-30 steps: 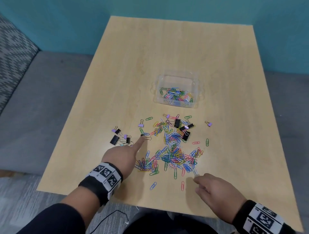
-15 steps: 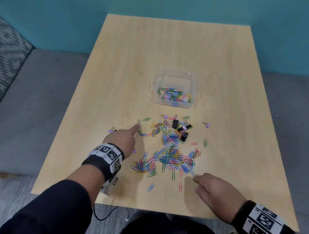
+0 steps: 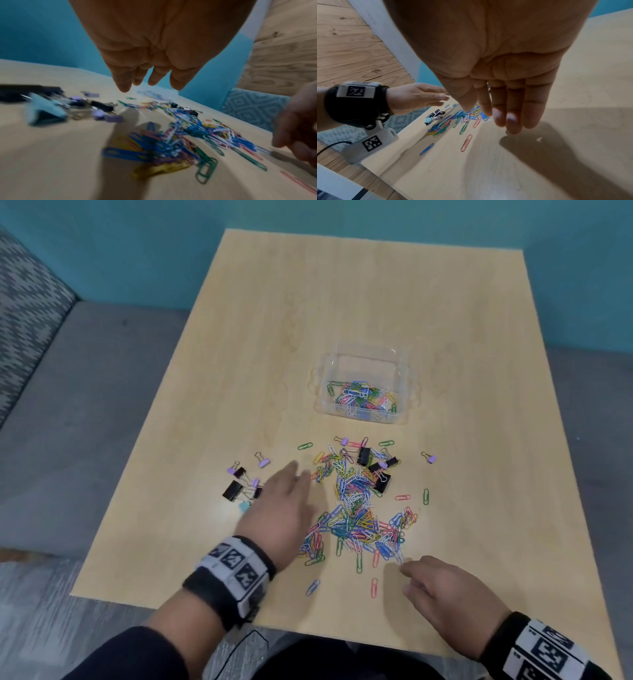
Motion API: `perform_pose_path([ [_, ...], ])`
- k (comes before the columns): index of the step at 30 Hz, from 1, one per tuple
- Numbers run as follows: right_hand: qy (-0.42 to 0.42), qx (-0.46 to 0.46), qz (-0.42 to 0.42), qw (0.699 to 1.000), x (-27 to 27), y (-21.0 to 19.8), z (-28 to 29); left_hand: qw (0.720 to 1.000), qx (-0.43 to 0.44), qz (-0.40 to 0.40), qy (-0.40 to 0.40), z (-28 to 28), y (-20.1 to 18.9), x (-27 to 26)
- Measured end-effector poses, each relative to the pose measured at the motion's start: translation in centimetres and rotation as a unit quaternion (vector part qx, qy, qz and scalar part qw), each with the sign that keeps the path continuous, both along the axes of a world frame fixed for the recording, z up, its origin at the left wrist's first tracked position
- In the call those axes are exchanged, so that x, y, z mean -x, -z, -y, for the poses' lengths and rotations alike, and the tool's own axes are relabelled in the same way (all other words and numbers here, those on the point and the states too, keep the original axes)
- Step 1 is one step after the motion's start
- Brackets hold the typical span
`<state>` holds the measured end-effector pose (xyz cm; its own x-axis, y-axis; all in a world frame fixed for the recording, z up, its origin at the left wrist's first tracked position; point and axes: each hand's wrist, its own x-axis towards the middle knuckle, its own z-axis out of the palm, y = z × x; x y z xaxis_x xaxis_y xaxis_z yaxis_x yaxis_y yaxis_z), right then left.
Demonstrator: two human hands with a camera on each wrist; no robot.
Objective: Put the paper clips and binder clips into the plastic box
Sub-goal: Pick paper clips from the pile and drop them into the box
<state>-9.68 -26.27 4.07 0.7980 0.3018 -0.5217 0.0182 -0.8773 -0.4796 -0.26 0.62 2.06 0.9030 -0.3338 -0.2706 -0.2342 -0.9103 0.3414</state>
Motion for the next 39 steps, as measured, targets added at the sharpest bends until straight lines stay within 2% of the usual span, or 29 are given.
perform_pose_path([
  [5,-0.003,-0.001,-0.003,1.000,-0.2,-0.2,-0.2,0.989,-0.138,-0.038,0.028,3.5,1.6,-0.3],
  [8,0.013,-0.007,0.009,1.000,0.3,-0.2,0.5,0.992,-0.127,-0.009,0.024,3.6,1.8,-0.5],
  [13,0.011,0.004,0.010,1.000,0.9,-0.3,1.2,0.993,-0.114,0.000,0.026,2.6,4.6,-5.9],
  [16,0.016,0.009,0.016,1.000,0.9,-0.3,1.4,0.989,-0.094,-0.015,0.113,2.7,4.9,-7.3],
  [21,0.022,0.001,0.016,1.000,1.3,-0.1,1.6,0.950,-0.162,0.037,0.263,2.2,3.0,-6.0],
  [23,0.025,0.001,0.008,1.000,1.3,-0.1,1.7,0.957,-0.145,0.025,0.249,2.3,1.8,-4.4],
  [25,0.031,0.001,-0.002,1.000,1.3,-0.2,1.7,0.976,-0.095,0.030,0.196,2.7,0.6,-2.7],
  [29,0.036,0.005,-0.012,0.999,0.9,-0.3,1.5,0.994,-0.040,-0.022,0.101,4.0,0.4,-1.9],
  [35,0.025,0.018,-0.021,0.999,-0.1,-0.4,1.1,0.985,-0.091,-0.055,0.138,5.0,2.0,-2.1],
  [39,0.004,0.043,0.008,0.999,-0.9,0.1,0.6,0.987,-0.103,-0.015,0.119,4.0,1.8,0.1],
])
